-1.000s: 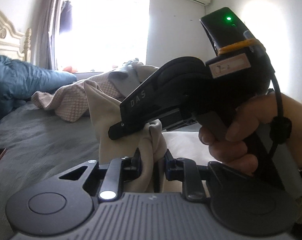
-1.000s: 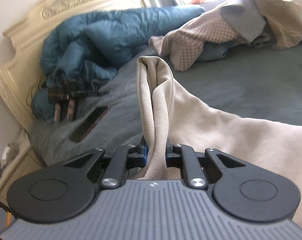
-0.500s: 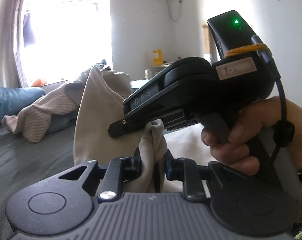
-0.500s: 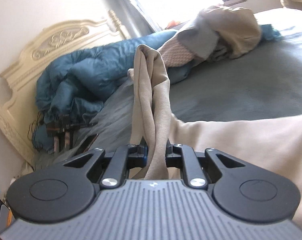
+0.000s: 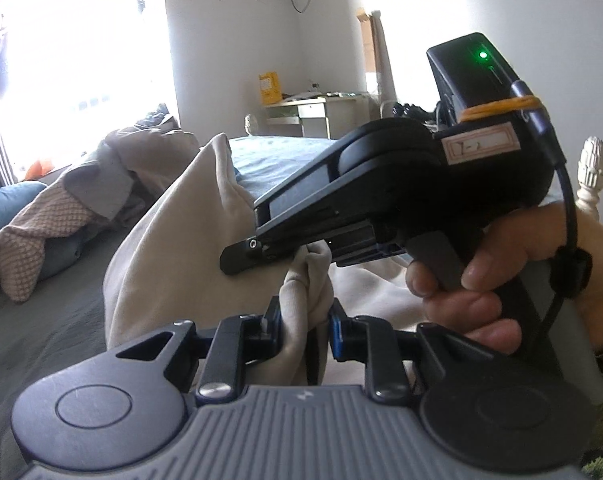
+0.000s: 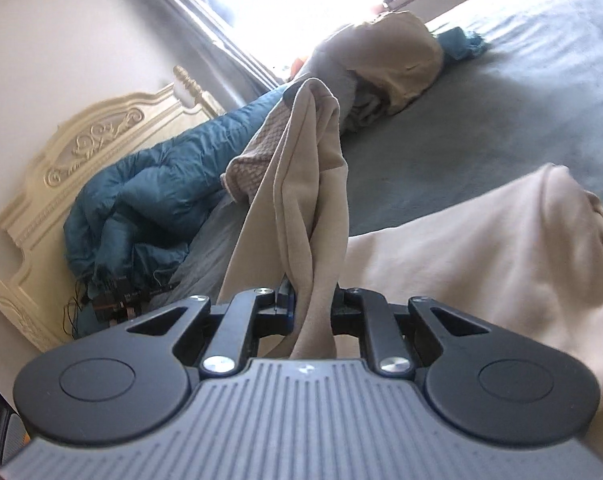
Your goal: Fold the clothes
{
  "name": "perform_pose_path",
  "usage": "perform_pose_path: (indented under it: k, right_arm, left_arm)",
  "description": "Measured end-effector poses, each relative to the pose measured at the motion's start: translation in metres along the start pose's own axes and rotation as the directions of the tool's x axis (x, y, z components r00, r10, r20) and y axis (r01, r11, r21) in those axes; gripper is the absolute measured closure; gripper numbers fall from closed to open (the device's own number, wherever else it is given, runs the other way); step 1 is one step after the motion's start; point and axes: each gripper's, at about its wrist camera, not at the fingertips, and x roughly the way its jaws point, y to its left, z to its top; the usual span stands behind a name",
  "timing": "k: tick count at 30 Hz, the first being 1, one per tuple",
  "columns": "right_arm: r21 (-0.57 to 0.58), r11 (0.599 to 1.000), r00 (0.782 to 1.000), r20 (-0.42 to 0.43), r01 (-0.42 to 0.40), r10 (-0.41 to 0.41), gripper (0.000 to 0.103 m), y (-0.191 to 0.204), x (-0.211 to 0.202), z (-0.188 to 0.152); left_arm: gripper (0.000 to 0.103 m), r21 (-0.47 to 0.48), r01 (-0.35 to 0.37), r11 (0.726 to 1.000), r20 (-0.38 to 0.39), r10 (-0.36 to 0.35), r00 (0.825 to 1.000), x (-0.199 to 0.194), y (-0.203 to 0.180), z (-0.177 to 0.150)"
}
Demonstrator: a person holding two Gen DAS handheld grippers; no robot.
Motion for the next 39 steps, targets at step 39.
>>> perform_pose_path:
  k: [39]
  right_arm:
    - [0.246,0.969,0.999,0.018,0.032,-0.038,0.093,-0.127,-0.054,-0.002]
  left_arm:
    - [0.069,0.011,0.273,0.962,-0.115,-0.270,0.956,0.046,-0.050,0.025]
